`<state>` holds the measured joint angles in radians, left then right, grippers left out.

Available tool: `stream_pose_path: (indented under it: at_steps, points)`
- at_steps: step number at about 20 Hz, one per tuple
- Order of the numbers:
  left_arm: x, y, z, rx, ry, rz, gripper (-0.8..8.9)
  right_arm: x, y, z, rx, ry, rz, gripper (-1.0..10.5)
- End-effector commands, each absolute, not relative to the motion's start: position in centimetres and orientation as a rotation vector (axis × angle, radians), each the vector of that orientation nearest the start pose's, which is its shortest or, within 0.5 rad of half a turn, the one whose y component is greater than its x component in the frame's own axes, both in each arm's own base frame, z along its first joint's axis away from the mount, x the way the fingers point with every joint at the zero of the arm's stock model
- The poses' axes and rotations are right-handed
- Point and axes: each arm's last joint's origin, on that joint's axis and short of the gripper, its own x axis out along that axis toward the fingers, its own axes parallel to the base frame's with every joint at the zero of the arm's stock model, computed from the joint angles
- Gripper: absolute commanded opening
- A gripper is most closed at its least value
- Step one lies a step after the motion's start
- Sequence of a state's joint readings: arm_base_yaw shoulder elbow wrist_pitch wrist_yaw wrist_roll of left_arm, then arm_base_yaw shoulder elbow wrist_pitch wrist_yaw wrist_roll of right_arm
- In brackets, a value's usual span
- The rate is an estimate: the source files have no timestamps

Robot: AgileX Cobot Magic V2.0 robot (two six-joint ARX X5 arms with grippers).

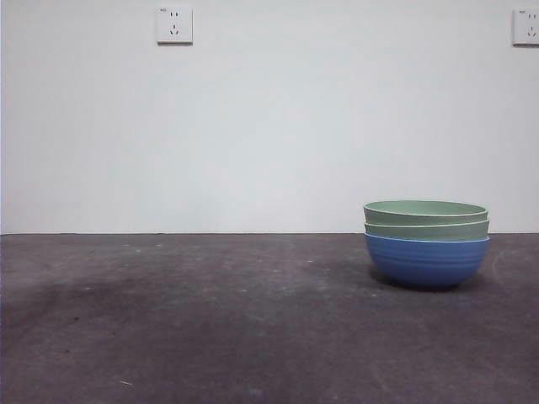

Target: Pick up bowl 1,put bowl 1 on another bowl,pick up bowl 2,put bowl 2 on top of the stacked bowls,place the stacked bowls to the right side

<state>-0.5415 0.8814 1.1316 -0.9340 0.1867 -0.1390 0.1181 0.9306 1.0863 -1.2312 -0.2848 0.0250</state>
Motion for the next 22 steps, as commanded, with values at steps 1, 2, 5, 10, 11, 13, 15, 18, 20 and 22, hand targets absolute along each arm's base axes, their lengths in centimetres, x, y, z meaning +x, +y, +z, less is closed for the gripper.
stream_pose_path:
  at_steps: [1, 2, 5, 10, 11, 13, 15, 18, 20, 22]
  points:
    - [12.5, -8.2, 36.6, 0.006, 0.726, -0.654, -0.04, 13.9, 2.5, 32.7, 0.099, 1.084, 0.355, 0.0]
    - [12.5, -8.2, 36.6, 0.006, 0.726, -0.654, -0.04, 13.9, 2.5, 32.7, 0.099, 1.084, 0.356, 0.0]
    - [12.5, -8.2, 36.6, 0.006, 0.726, -0.654, -0.04, 13.9, 2.5, 32.7, 0.099, 1.084, 0.356, 0.0]
    - [12.4, -8.0, 36.8, 0.031, 0.7, -0.641, -0.04, 13.9, 2.5, 32.7, 0.099, 1.084, 0.356, 0.0]
    - [12.2, -7.4, 37.1, 0.079, 0.649, -0.59, -0.04, 13.9, 2.5, 32.7, 0.099, 1.084, 0.356, 0.0]
    - [12.0, -6.1, 38.1, 0.143, 0.492, -0.486, -0.04, 13.9, 2.5, 32.7, 0.099, 1.084, 0.356, 0.0]
    - [11.4, -4.5, 38.8, 0.155, 0.279, -0.434, -0.04, 13.9, 2.5, 32.7, 0.099, 1.084, 0.356, 0.0]
    - [9.8, -2.3, 36.9, 0.119, 0.016, -0.283, -0.04, 13.9, 2.5, 32.7, 0.099, 1.084, 0.356, 0.0]
    - [9.1, -1.4, 34.2, 0.123, -0.105, -0.157, -0.04, 13.9, 2.5, 32.7, 0.099, 1.084, 0.356, 0.0]
    - [8.7, -0.9, 30.9, 0.119, -0.157, -0.094, -0.04, 13.9, 2.5, 32.7, 0.099, 1.084, 0.356, 0.0]
